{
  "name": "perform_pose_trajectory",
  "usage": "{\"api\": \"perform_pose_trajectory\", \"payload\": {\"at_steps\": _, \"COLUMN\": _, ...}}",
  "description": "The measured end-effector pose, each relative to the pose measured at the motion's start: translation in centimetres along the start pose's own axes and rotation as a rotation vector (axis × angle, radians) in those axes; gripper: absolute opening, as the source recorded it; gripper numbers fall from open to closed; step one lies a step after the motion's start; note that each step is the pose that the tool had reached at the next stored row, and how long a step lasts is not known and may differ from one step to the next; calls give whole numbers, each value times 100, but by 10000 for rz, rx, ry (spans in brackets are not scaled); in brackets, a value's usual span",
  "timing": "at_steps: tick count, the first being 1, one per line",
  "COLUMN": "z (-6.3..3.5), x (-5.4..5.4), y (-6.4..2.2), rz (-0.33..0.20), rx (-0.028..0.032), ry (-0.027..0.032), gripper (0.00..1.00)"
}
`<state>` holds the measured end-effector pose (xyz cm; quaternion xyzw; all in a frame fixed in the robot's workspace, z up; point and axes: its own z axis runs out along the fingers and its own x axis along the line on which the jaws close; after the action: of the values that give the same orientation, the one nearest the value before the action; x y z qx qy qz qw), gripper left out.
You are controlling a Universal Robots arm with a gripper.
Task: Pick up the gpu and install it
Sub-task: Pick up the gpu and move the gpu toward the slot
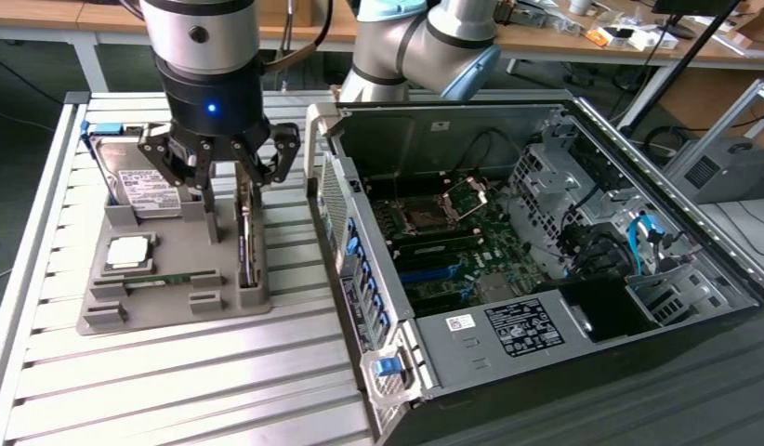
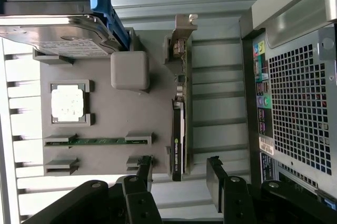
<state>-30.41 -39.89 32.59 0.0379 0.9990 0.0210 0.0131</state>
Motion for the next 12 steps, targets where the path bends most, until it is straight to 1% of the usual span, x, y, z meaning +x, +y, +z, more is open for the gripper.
{"api": "perform_pose_trajectory", "payload": {"at_steps": 12, "z": 24, "x": 1, "y": -1, "rz": 0, "rx": 0, "ry": 1, "gripper": 54}}
